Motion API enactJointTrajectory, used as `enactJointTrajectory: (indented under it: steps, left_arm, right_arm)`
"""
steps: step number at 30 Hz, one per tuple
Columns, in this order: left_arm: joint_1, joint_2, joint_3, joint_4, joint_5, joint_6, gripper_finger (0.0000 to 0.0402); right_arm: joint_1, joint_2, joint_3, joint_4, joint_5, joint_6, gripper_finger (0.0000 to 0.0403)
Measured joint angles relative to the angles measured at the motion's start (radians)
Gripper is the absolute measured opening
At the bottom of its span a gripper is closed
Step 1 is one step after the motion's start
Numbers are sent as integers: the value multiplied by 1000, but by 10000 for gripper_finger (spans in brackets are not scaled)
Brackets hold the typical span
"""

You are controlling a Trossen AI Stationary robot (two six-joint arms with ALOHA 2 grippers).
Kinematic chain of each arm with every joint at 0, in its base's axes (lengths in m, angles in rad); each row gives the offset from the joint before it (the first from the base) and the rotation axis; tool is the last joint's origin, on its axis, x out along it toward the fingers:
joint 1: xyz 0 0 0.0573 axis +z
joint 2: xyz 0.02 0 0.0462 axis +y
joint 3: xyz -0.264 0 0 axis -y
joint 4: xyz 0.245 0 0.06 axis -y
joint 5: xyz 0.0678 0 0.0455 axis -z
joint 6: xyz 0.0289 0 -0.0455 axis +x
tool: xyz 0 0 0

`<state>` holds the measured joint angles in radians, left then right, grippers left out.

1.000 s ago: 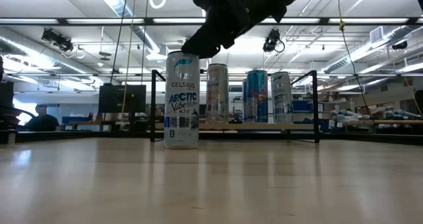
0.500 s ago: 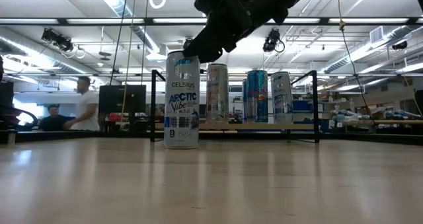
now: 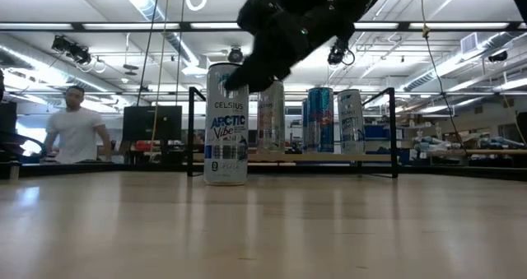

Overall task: Place canned beverage on shelf
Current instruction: Put the white blue soda can aligned with the other white blue soda can on the shelf

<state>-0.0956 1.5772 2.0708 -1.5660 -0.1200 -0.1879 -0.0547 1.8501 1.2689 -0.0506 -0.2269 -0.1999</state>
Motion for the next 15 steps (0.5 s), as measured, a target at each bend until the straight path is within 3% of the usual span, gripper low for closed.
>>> enactJointTrajectory:
  steps: [5,12,15]
  left_arm:
    - [0,1,-1,-1,0,0,315]
    - [0,0,-1,-2,0,15,315]
    - [0,0,-1,-2,0,16,315]
  right_arm:
    - [0,21,-1,2,-6,-2,318]
    - [0,6,4,-12,3,-10,260]
    - [0,-15,3,-29,7,-12,259]
